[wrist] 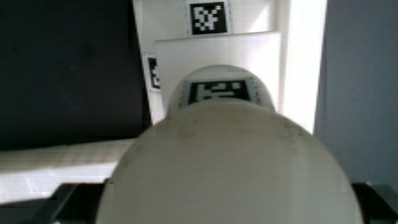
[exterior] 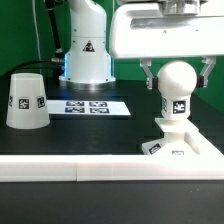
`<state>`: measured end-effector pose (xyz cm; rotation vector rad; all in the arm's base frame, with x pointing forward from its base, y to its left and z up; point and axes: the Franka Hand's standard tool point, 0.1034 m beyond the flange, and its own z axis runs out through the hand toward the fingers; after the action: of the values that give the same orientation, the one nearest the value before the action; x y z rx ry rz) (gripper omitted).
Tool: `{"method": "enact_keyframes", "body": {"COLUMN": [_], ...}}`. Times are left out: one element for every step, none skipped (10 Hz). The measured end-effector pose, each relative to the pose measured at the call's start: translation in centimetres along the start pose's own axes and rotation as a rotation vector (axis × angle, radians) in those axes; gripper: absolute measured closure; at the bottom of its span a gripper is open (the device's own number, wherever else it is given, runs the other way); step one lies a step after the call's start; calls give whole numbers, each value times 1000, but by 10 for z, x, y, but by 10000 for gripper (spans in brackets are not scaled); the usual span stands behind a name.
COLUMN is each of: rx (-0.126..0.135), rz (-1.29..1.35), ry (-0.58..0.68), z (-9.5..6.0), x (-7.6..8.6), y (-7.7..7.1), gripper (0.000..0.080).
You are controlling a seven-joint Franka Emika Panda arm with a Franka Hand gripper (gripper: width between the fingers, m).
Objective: Assemble lamp
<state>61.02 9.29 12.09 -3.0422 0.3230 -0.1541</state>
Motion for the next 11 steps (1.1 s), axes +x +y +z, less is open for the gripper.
{"method": "enact_keyframes", "body": {"rx": [2, 10, 22, 29, 30, 35, 34, 38, 42, 43, 41], "rz": [62, 172, 334, 457, 523, 641, 723, 804, 868, 929, 973], "ry": [-1, -7, -31, -66, -81, -96, -116, -134, -150, -157, -159], "z": [0, 0, 1, 1, 1, 2, 2, 3, 3, 3, 3], "x": [0, -1, -4, -7, -7, -7, -7, -7, -7, -7, -7], "y": [0, 1, 2, 2, 1, 1, -1, -2, -2, -2, -3], "gripper": [220, 220, 220, 220, 220, 220, 220, 220, 220, 220, 220]}}
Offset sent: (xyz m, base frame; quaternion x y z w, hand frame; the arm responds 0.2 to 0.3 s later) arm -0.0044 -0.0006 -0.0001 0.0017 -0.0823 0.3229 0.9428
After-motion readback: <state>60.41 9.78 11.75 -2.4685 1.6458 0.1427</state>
